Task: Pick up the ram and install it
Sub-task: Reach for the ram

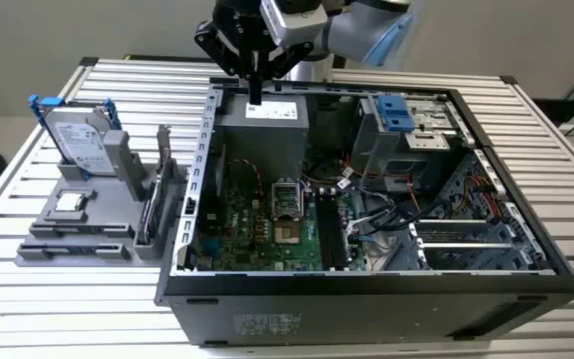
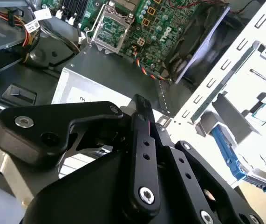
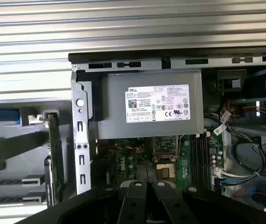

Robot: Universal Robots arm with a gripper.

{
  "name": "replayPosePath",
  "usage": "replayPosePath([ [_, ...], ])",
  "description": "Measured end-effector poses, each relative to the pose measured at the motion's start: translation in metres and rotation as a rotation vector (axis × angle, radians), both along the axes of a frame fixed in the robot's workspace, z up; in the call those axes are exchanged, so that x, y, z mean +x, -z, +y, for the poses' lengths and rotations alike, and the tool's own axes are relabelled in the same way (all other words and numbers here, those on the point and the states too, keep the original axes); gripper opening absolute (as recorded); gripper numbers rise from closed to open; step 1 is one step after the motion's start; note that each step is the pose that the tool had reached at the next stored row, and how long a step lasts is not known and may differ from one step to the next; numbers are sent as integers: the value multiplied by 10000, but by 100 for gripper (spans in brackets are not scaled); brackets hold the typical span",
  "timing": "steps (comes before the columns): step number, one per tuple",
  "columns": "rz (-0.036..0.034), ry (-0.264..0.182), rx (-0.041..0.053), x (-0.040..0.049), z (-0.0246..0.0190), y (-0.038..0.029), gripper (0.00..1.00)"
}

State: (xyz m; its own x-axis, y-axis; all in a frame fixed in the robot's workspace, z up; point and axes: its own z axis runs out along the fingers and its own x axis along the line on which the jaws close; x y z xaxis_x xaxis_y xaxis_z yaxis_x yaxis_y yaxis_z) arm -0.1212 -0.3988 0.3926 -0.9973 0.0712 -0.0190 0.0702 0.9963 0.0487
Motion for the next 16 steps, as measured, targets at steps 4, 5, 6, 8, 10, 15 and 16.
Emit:
replayPosePath([
  [4, -1, 0, 0, 0, 0, 0, 0],
  [5, -1, 0, 0, 0, 0, 0, 0],
  [6, 0, 0, 0, -2, 0, 0, 0],
  [8, -1, 0, 0, -12, 0, 0, 0],
  [10, 0, -3, 0, -22, 0, 0, 0],
  [15, 0, -9, 0, -62, 0, 0, 0],
  [16, 0, -11, 0, -72, 0, 0, 0],
])
